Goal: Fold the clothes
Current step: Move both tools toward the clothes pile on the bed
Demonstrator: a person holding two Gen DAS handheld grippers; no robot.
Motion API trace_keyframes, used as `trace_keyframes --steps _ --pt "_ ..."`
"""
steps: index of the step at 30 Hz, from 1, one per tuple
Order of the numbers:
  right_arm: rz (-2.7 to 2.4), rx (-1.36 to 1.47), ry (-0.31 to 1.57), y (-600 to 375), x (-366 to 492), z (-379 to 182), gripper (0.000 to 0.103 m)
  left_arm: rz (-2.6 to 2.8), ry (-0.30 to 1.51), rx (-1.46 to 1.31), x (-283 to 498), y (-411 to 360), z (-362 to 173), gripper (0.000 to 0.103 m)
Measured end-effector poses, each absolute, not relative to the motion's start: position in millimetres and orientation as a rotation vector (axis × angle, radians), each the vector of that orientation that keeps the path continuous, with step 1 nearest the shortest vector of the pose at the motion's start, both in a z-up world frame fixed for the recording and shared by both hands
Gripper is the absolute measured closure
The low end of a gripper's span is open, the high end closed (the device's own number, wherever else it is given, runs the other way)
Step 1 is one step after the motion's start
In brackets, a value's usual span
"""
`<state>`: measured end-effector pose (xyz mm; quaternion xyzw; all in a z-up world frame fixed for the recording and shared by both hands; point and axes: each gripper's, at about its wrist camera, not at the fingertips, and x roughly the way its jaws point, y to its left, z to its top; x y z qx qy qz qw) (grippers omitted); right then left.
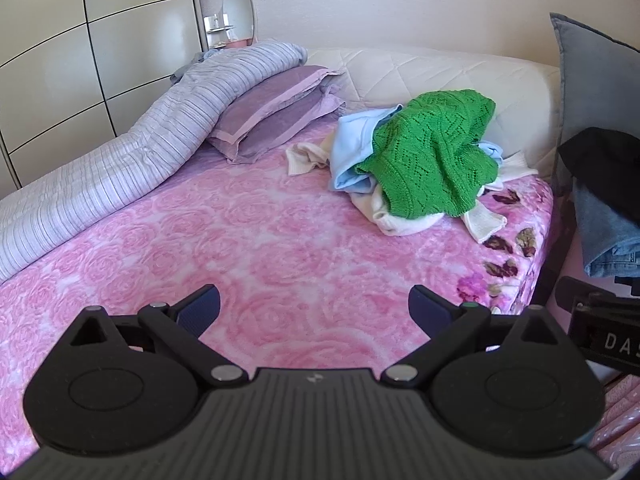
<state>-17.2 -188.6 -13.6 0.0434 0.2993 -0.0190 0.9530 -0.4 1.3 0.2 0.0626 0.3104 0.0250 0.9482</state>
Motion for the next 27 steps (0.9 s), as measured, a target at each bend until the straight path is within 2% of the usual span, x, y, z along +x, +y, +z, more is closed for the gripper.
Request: trace_keyframes --steps 9,27 --pt "-0.044 0.079 0.589 -186.0 -19.8 -9.4 0.0 0.071 0.621 0.119 -2.4 -17.9 -2.5 0.004" --pt "-0.035 0.078 0.577 -178.1 -48.8 6.3 0.0 0.056 0.597 0.108 -40.5 7.8 14.0 0.004"
